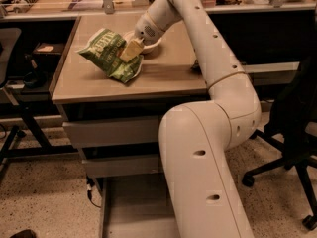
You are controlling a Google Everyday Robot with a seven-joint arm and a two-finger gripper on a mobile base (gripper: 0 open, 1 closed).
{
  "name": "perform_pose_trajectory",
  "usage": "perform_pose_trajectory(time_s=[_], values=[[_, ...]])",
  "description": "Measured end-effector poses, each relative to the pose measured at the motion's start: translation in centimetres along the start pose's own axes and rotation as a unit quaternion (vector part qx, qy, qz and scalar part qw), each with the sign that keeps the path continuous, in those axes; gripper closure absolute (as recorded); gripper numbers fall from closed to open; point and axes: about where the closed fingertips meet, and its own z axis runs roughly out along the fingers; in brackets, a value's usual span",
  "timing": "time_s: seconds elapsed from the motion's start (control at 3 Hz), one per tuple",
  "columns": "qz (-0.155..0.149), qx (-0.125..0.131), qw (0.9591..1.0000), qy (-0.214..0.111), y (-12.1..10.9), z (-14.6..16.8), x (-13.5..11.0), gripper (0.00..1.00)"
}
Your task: Pick green jalapeno chip bag from bottom drawer and place on counter
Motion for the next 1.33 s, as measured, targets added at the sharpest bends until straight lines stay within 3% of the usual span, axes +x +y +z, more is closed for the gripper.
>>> perform_pose_trajectory(time_s=[0.67,1.0,1.33], values=[[0.0,0.0,1.0,0.0,0.0,0.0,0.0,0.11],[0.0,0.0,1.0,0.0,0.0,0.0,0.0,0.0],[0.0,0.0,1.0,0.0,0.0,0.0,0.0,0.0]])
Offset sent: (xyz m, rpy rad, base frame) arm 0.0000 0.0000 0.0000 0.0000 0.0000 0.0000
